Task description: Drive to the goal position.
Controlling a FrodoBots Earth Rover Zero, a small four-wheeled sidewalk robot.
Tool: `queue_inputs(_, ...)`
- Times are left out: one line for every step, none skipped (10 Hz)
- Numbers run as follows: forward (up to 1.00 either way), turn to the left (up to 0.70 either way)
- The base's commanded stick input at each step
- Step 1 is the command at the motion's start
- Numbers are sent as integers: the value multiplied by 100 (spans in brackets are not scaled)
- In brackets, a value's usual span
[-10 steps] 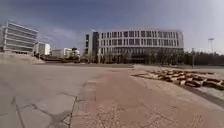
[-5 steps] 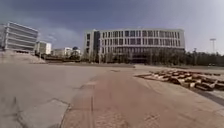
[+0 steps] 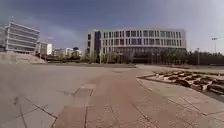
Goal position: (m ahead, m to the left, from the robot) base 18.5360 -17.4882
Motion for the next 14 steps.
queue_inputs(70, 0)
queue_inputs(70, 0)
queue_inputs(70, 0)
queue_inputs(70, 0)
queue_inputs(70, 0)
queue_inputs(70, 0)
queue_inputs(70, 0)
queue_inputs(70, 0)
queue_inputs(70, 0)
queue_inputs(70, 0)
queue_inputs(70, 0)
queue_inputs(70, 0)
queue_inputs(70, 0)
queue_inputs(70, 0)
